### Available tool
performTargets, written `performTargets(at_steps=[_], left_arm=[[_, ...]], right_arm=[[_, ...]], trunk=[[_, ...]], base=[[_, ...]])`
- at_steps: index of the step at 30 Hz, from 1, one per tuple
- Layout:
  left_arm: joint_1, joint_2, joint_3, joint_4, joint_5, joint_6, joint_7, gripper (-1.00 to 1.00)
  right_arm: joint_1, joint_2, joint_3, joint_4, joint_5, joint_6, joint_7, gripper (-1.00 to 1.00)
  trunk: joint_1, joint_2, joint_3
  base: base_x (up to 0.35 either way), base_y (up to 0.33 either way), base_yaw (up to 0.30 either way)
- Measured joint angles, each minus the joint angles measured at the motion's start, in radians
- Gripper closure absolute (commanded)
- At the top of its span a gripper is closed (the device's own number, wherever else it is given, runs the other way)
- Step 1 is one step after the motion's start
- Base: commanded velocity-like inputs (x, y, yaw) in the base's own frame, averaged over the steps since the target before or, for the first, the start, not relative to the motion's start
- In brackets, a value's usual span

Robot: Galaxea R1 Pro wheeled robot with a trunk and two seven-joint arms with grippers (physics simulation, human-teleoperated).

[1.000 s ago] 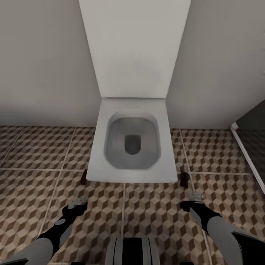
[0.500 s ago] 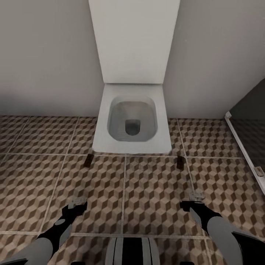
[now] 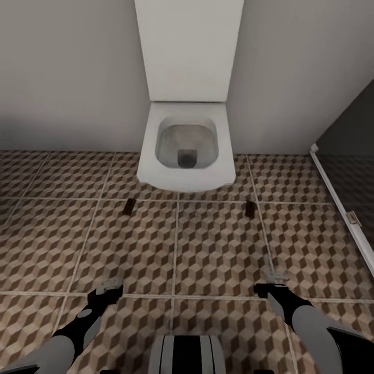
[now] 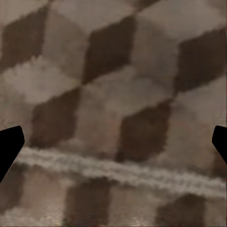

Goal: Take the four mousetraps from the cabinet in the bathroom and place them on the bathroom floor. Make sure all four end up on the same floor surface, and ensure that at least two of them are either under or directly next to the same bathroom sink.

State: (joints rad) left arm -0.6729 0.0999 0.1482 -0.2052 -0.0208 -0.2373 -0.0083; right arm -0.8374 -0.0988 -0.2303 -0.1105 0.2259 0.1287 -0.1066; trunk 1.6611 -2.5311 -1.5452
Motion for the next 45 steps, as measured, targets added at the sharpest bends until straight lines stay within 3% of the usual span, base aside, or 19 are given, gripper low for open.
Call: performTargets(at_steps=[9,31,45], left_arm=[[0.000,0.001,-0.001,-0.002,0.000,-0.001,-0.005,-1.00],[0.000,-0.003,0.000,-0.003,-0.003,-0.003,0.002,-1.00],[0.000,-0.003,0.001,-0.003,-0.003,0.004,0.003,-1.00]], right_arm=[[0.000,0.000,0.000,0.000,0.000,-0.001,0.000,-1.00],[0.000,0.000,0.000,0.000,0.000,-0.001,0.000,-1.00],[0.000,-0.001,0.000,0.000,0.001,-0.001,0.000,-1.00]], trunk=[[0.000,0.000,0.000],[-0.001,0.000,0.000],[-0.007,0.003,0.054]], base=[[-0.190,0.000,0.000],[-0.015,0.000,0.000],[0.000,0.000,0.000]])
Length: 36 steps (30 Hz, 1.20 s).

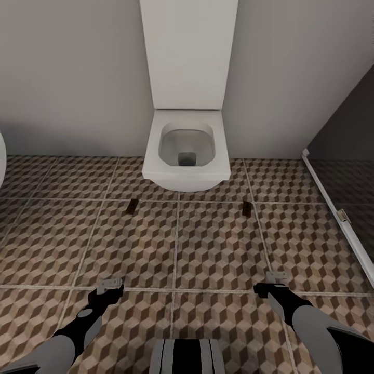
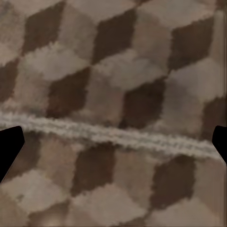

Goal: Take the four mousetraps from the cabinet in the bathroom and place them on the bathroom floor. Make sure all four end up on the same floor surface, and ensure that at least two of them are either under or directly next to the same bathroom sink.

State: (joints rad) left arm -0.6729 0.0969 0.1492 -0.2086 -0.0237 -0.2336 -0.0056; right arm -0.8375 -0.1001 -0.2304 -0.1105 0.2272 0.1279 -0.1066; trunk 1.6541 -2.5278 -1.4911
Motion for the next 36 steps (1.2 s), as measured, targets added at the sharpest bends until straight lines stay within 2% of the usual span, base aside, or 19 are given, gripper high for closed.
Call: performTargets(at_steps=[36], left_arm=[[0.000,0.003,0.003,-0.006,0.003,-0.001,-0.001,-1.00]], right_arm=[[0.000,-0.002,0.000,0.000,0.002,0.000,0.003,-1.00]], trunk=[[-0.016,0.008,0.139]], base=[[0.000,0.000,0.000]])
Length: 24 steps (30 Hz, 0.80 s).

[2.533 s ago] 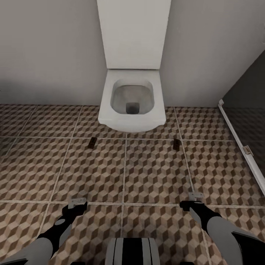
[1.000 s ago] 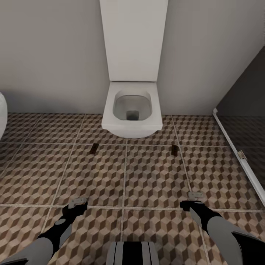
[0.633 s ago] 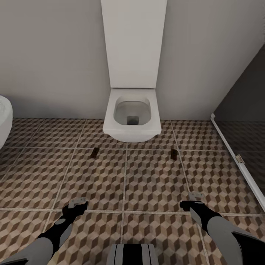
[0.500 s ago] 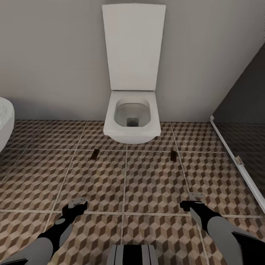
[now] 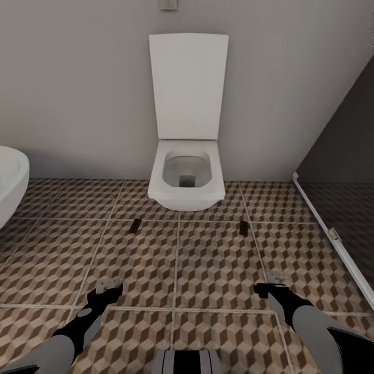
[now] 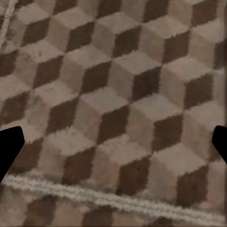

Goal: Take the four mousetraps from the cabinet in the bathroom and place them on the bathroom floor. Make sure all four end up on the same floor surface, and ensure that at least two of them are either under or directly next to the same bathroom sink.

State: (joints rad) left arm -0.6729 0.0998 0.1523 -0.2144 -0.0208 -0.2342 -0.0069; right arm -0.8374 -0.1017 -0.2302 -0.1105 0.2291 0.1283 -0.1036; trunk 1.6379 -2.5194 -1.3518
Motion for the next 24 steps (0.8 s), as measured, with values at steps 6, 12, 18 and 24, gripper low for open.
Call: performTargets(at_steps=[6,12,18,24], left_arm=[[0.000,0.000,0.000,0.000,0.001,0.000,0.000,-1.00],[0.000,0.001,0.000,0.000,0.001,0.000,-0.001,-1.00],[0.000,0.001,0.000,0.000,0.001,0.000,-0.002,-1.00],[0.000,0.002,0.000,0.000,0.002,0.000,-0.002,-1.00]], right_arm=[[0.000,-0.001,0.000,0.000,0.002,0.001,0.000,-1.00],[0.000,-0.001,0.000,0.000,0.002,0.001,0.000,-1.00],[0.000,0.000,0.000,0.000,0.003,0.002,-0.001,-1.00],[0.000,0.000,0.000,0.000,0.003,0.002,-0.002,-1.00]], trunk=[[-0.003,0.001,0.023],[-0.005,0.003,0.046],[-0.008,0.004,0.070],[-0.011,0.006,0.093]], base=[[0.000,0.000,0.000],[0.000,0.000,0.000],[0.000,0.000,0.000],[0.000,0.000,0.000]])
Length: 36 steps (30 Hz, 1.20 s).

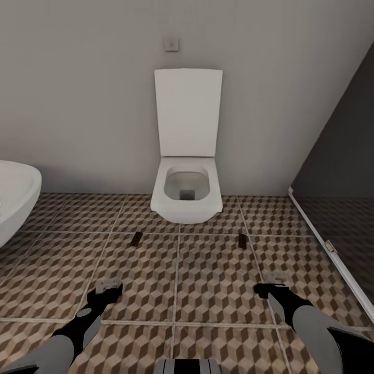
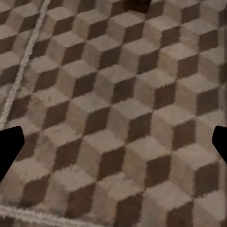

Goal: Take the four mousetraps from the cabinet in the bathroom and place them on the bathroom floor. Make sure all four end up on the same floor surface, and ensure that at least two of them are either under or directly next to the same bathroom sink.

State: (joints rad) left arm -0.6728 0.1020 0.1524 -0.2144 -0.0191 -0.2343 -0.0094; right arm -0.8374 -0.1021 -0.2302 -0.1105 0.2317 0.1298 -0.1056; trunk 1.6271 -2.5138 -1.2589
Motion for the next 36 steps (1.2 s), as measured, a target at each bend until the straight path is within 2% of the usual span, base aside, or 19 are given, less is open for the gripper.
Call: performTargets(at_steps=[36], left_arm=[[0.000,0.001,0.000,0.000,0.001,0.001,0.000,-1.00]], right_arm=[[0.000,0.000,0.000,0.000,0.000,0.000,-0.001,-1.00]], trunk=[[-0.016,0.008,0.139]], base=[[0.000,0.000,0.000]])
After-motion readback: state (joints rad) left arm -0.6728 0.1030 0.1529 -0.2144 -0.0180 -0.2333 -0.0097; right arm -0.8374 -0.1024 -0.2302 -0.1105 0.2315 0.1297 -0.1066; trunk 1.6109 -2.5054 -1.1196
